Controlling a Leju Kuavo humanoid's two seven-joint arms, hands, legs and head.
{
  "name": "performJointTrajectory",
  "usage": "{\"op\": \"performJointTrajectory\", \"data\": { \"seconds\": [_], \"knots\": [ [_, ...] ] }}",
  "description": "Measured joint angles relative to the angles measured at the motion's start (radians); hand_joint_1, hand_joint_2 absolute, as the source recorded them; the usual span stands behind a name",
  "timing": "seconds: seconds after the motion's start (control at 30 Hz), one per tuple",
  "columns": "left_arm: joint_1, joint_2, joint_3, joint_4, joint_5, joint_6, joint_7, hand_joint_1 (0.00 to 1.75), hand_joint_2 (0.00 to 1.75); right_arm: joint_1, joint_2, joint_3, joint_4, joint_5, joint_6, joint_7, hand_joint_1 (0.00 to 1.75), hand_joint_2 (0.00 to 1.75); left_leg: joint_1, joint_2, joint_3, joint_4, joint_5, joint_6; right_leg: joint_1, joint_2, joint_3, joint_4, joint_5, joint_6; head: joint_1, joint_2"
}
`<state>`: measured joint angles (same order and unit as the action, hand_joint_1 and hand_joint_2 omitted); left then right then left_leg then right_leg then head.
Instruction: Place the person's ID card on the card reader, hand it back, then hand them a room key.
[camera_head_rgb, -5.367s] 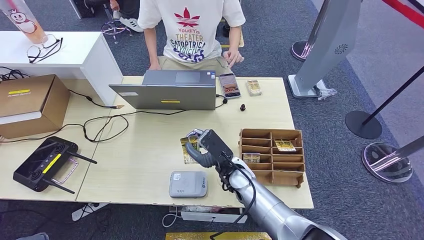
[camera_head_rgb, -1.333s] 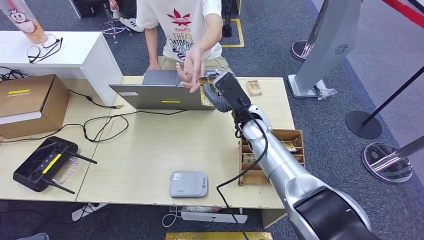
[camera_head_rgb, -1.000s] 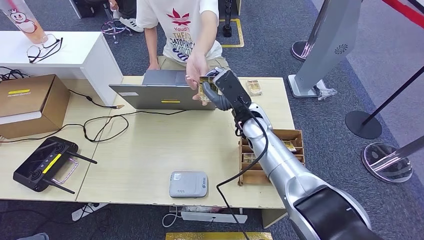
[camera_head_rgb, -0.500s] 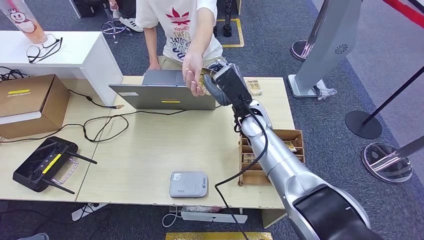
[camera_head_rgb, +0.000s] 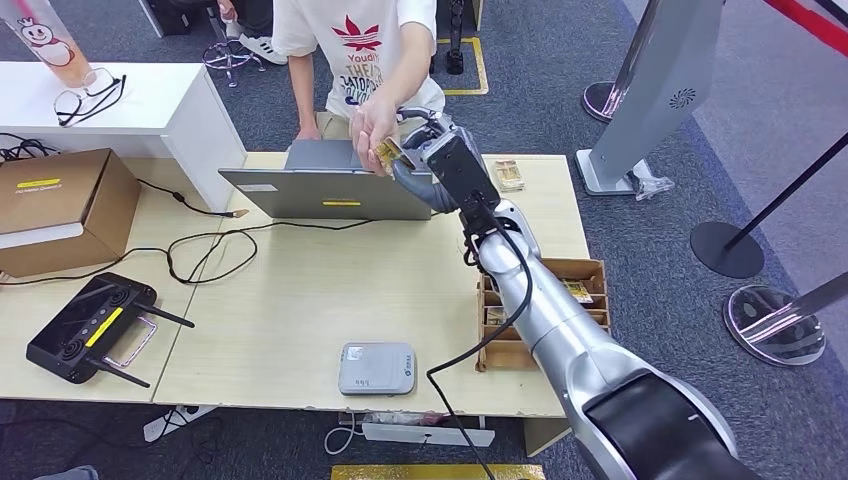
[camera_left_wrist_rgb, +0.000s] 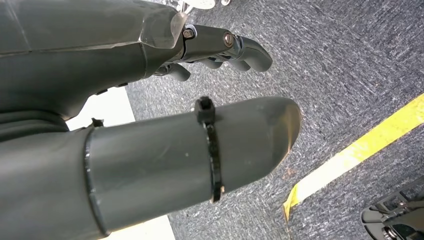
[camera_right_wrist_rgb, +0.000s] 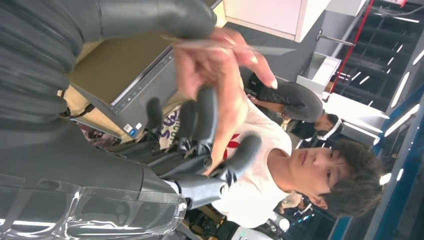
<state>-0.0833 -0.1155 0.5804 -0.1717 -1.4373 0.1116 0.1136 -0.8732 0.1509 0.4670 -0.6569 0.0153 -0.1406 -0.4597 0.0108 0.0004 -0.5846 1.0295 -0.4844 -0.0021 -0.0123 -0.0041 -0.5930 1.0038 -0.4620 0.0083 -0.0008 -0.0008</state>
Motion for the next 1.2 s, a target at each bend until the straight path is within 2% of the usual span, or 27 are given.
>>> {"op": "performJointTrajectory", "data": {
  "seconds": [0.6,0.9,1.2],
  "knots": [
    [0.007,0.003,0.000,0.000,0.009,0.009,-0.003,0.00,0.00,0.004,0.007,0.002,-0.039,-0.007,-0.002,-0.015,0.00,1.75,0.000,0.000,0.000,0.000,0.000,0.000,0.000,0.000,0.000,0.000,0.000,0.000,0.000,0.000],
    [0.008,0.003,0.000,0.000,0.016,0.009,-0.003,0.00,0.00,0.064,-0.008,-0.024,-0.143,-0.120,0.033,-0.021,0.00,1.75,0.000,0.000,0.000,0.000,0.000,0.000,0.000,0.000,0.000,0.000,0.000,0.000,0.000,0.000],
    [0.008,0.003,0.000,0.000,0.019,0.009,-0.003,0.00,0.00,0.092,-0.020,-0.039,-0.197,-0.133,0.039,-0.020,0.00,1.75,0.000,0.000,0.000,0.000,0.000,0.000,0.000,0.000,0.000,0.000,0.000,0.000,0.000,0.000]
  ]
}}
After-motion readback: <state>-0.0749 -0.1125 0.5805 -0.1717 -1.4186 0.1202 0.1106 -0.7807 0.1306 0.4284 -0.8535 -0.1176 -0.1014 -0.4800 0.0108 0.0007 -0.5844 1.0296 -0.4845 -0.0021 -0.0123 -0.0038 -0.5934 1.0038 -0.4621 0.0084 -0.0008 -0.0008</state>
